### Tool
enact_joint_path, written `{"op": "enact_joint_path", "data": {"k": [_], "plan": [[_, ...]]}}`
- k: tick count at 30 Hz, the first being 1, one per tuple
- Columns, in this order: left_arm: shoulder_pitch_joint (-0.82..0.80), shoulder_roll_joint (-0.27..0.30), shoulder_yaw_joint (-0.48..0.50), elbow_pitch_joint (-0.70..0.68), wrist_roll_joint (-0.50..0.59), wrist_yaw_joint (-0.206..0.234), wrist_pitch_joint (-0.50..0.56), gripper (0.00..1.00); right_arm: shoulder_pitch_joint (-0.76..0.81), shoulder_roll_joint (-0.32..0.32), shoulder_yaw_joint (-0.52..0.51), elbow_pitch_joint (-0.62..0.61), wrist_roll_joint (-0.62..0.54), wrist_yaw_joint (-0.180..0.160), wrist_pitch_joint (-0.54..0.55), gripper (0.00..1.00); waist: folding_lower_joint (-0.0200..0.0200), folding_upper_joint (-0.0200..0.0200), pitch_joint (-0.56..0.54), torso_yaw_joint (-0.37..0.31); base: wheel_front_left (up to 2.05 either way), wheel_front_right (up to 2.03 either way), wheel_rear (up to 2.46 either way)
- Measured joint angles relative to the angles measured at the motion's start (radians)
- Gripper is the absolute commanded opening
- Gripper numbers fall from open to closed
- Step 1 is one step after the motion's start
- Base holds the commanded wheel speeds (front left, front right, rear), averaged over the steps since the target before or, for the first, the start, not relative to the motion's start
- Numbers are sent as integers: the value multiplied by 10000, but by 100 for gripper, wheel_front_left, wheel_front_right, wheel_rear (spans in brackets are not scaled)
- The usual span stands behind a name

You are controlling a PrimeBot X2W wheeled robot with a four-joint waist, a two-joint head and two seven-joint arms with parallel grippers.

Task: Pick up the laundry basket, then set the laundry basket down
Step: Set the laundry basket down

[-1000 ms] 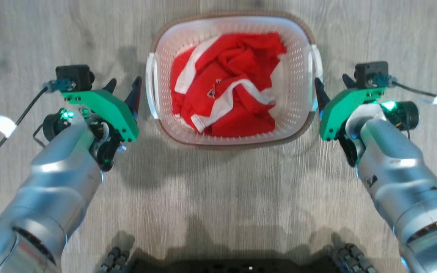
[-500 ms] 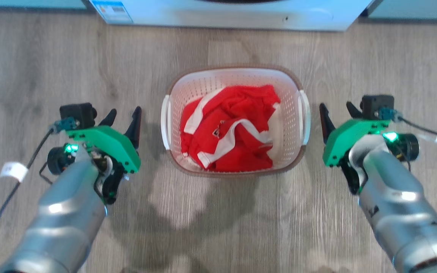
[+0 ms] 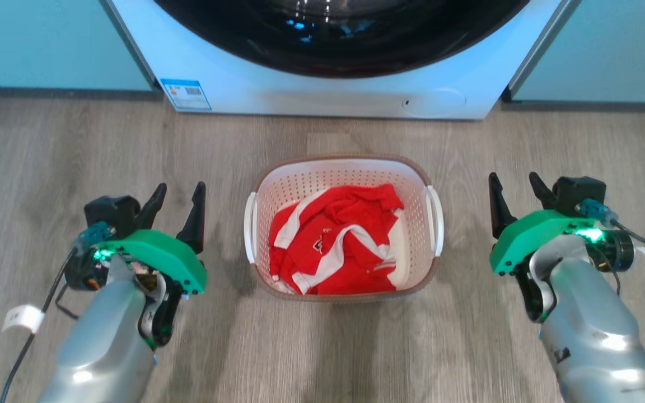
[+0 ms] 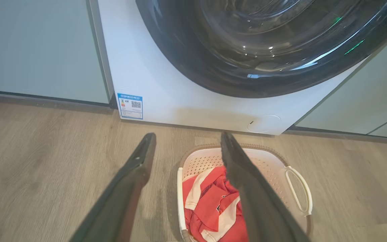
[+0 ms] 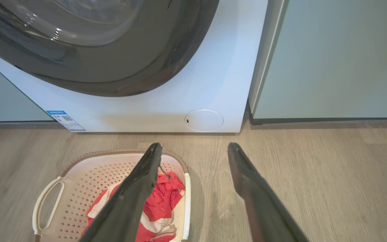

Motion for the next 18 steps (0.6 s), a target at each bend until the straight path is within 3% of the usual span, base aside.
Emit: {"op": "enact_joint_path", "data": {"k": [10, 18], "plan": [[882, 75, 690, -1873, 995, 370, 0, 100, 1007, 56, -408, -1935, -205, -2, 21, 100, 0, -1, -889, 48, 0, 0, 0], [1650, 284, 734, -3212, 1302, 861, 44, 100, 2099, 69, -727, -3983, -407, -2, 662, 100, 0, -1, -1557, 58, 0, 0, 0]]}}
